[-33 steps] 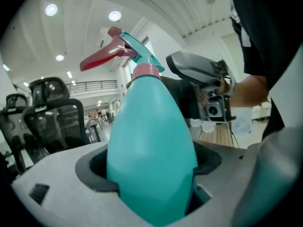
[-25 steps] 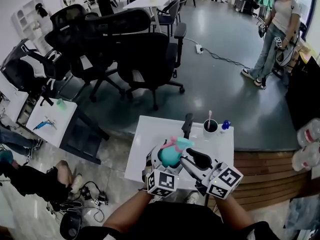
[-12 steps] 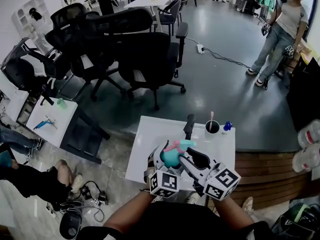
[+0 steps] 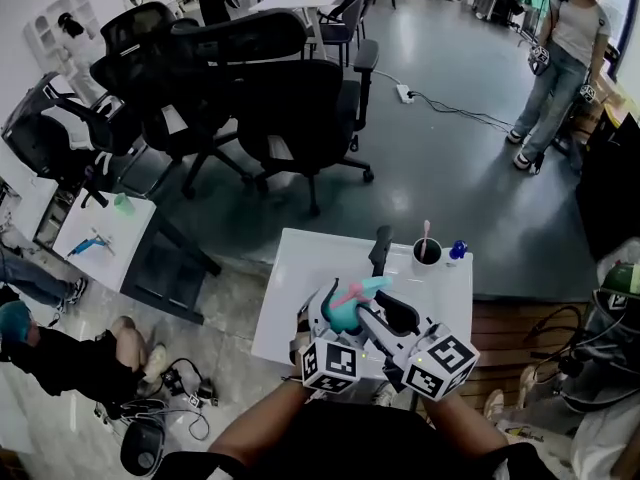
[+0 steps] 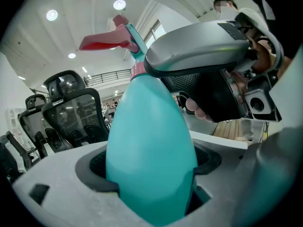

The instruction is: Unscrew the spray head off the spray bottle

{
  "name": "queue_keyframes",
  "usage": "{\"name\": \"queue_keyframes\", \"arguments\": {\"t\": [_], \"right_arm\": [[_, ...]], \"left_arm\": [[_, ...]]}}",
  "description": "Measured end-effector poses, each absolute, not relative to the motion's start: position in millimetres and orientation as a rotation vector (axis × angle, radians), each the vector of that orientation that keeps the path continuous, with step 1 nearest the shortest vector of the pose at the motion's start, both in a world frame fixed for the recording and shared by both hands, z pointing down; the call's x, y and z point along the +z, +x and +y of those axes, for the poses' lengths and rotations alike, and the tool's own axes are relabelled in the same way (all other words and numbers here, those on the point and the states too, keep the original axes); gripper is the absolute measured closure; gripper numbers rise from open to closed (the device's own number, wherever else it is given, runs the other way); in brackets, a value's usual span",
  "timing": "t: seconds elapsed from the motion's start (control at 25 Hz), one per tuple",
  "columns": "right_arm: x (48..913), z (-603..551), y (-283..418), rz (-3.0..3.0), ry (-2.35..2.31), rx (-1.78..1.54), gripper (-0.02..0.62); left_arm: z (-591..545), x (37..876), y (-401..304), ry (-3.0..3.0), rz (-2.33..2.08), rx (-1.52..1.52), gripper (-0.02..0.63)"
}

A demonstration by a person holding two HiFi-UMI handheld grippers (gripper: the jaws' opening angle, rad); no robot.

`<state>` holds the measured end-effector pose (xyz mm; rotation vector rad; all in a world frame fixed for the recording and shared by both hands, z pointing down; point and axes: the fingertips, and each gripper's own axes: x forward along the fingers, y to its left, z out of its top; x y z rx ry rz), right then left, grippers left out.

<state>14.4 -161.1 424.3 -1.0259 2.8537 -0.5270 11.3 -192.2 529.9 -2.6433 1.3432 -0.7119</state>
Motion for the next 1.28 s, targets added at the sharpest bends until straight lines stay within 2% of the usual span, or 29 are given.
{"name": "queue_keyframes", "arguments": {"t": [0.28, 0.8, 1.16, 1.24, 1.28], "right_arm": [[424.0, -159.0, 15.7, 2.828, -1.027, -0.568, 0.471], [407.3, -132.3, 18.3, 3.07, -0.578, -0.224, 0.497], [408.4, -135.4, 17.4, 3.015, -0.648, -0.263, 0.48], [406.8, -138.8, 18.7, 2.978, -0.709, -0.312, 0.416], [407.1, -141.3, 19.2, 2.956, -0.75, -0.352, 0.411]], "left_arm": [[-187.2, 531.3, 12.0, -2.668, 1.329, -0.695, 0.16], [-163.8, 513.8, 28.2, -2.774, 0.969, -0.537, 0.16], [-169.7, 519.7, 23.6, -2.772, 1.045, -0.564, 0.16], [-175.8, 525.1, 17.2, -2.784, 1.116, -0.588, 0.16], [-178.2, 527.5, 14.0, -2.791, 1.152, -0.597, 0.16]]}}
